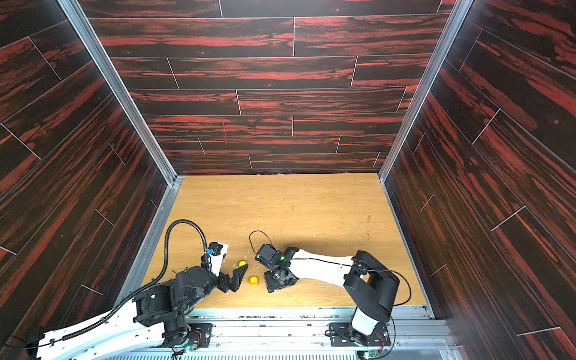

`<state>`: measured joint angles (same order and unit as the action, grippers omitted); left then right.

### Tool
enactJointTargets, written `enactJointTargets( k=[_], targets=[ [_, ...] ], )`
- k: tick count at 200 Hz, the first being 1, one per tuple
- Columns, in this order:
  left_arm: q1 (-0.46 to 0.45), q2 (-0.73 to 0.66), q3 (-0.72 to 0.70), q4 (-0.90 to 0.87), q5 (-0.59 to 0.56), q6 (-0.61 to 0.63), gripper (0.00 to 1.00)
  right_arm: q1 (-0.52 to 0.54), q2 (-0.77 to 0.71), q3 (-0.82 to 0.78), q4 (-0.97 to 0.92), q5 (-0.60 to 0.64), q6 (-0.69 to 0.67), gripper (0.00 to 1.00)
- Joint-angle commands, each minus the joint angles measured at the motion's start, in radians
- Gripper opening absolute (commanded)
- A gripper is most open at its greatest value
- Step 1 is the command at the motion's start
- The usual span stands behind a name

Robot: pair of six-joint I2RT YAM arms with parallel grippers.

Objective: Close the paint jar lid
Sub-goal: Pick up the paint jar from the center of the board.

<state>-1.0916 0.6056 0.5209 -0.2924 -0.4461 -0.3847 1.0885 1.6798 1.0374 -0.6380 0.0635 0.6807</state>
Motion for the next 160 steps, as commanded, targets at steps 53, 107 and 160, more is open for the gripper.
enactJointTargets(
  k=[53, 107, 160],
  targets=[
    [-0.004, -0.017, -0.011, 0.004, -0.015, 0.006, 1.0, 0.008, 0.042, 0.01, -0.004, -0.004, 0.01, 0.46],
    [-0.004, -0.029, -0.009, -0.001, -0.018, 0.009, 1.0, 0.009, 0.048, 0.01, -0.01, -0.007, 0.008, 0.39],
    [-0.004, -0.019, -0.009, 0.024, -0.019, 0.015, 1.0, 0.007, 0.02, 0.022, -0.054, 0.026, 0.002, 0.32]
  ],
)
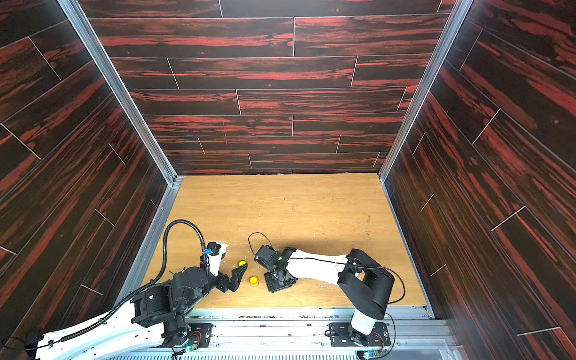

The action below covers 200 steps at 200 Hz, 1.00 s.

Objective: Close the paint jar lid
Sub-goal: Pick up the paint jar from the center of the board.

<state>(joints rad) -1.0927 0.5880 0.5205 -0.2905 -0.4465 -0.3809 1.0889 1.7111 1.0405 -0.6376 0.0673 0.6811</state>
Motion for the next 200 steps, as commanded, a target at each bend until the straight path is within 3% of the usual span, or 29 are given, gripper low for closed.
enactJointTargets(
  k=[1, 65, 99, 153, 200],
  targets=[
    [-0.003, -0.002, -0.009, 0.024, -0.018, 0.011, 1.0, 0.007, -0.013, 0.02, -0.056, 0.023, 0.002, 0.32],
    [-0.003, 0.003, -0.033, 0.18, -0.054, 0.047, 1.0, -0.028, -0.07, 0.052, -0.133, 0.066, -0.034, 0.31],
    [0.0, 0.062, -0.061, 0.347, -0.026, 0.138, 1.0, -0.097, -0.126, 0.071, -0.18, 0.072, -0.086, 0.31],
    [0.054, 0.227, -0.143, 0.798, 0.192, 0.312, 1.0, -0.263, -0.234, 0.149, -0.262, 0.021, -0.195, 0.31],
    [0.139, 0.355, -0.157, 0.997, 0.322, 0.4, 1.0, -0.368, -0.286, 0.247, -0.308, -0.066, -0.261, 0.31]
  ],
)
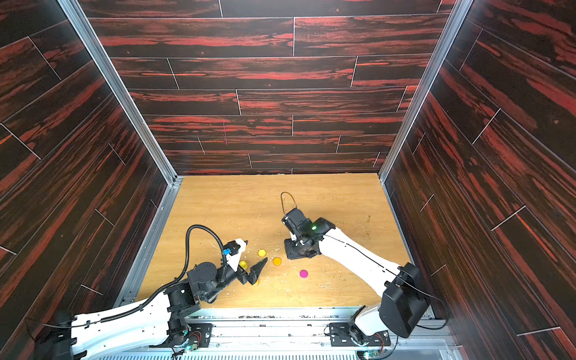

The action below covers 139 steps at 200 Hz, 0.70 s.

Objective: Close the paint jar lid
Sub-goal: Pick up the paint jar from the center of the board.

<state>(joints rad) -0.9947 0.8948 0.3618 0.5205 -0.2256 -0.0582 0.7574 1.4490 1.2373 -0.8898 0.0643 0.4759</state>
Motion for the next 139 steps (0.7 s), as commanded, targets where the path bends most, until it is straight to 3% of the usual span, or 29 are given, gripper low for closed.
enactJointTargets(
  k=[1, 58, 84, 117, 139],
  targets=[
    [0.044, 0.052, 0.003, 0.186, 0.104, 0.079, 1.0, -0.037, -0.024, 0.052, -0.056, -0.064, -0.057, 0.31],
    [0.182, 0.323, 0.111, 0.314, 0.291, 0.072, 0.93, -0.127, 0.019, 0.166, -0.088, -0.131, -0.12, 0.31],
    [0.218, 0.425, 0.169, 0.337, 0.372, 0.112, 0.9, -0.173, 0.066, 0.22, -0.097, -0.165, -0.153, 0.31],
    [0.26, 0.564, 0.185, 0.533, 0.47, 0.106, 0.83, -0.196, 0.132, 0.318, -0.122, -0.191, -0.178, 0.31],
    [0.266, 0.62, 0.212, 0.566, 0.524, 0.097, 0.81, -0.197, 0.171, 0.386, -0.15, -0.218, -0.188, 0.31]
  ],
)
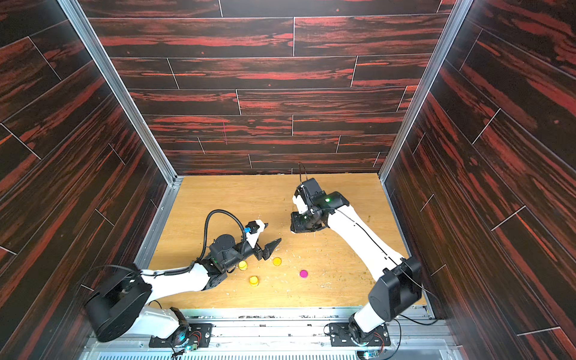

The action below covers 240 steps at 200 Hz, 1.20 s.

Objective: Close the paint jar lid
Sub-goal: Pick up the paint jar from the center of the board.

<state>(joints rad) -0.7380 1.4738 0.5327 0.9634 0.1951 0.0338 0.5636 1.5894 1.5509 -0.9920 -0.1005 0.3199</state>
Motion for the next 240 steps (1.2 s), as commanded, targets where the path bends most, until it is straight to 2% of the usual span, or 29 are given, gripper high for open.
enactJointTargets(
  k=[1, 28, 110, 159, 240],
  targets=[
    [0.009, 0.043, 0.043, 0.123, 0.105, 0.007, 0.81, -0.004, 0.033, 0.074, -0.05, -0.054, -0.032, 0.31],
    [0.009, 0.078, 0.048, 0.154, 0.114, 0.016, 0.81, -0.004, 0.065, 0.119, -0.075, -0.088, -0.04, 0.31],
    [0.009, 0.119, 0.085, 0.129, 0.152, 0.053, 0.77, 0.001, 0.081, 0.091, -0.046, -0.188, -0.024, 0.31],
    [0.009, 0.117, 0.093, 0.124, 0.139, 0.07, 0.69, 0.002, 0.082, 0.082, -0.056, -0.195, -0.028, 0.31],
    [0.009, 0.11, 0.108, 0.089, 0.159, 0.101, 0.62, 0.004, 0.089, 0.075, -0.058, -0.214, -0.036, 0.31]
  ],
)
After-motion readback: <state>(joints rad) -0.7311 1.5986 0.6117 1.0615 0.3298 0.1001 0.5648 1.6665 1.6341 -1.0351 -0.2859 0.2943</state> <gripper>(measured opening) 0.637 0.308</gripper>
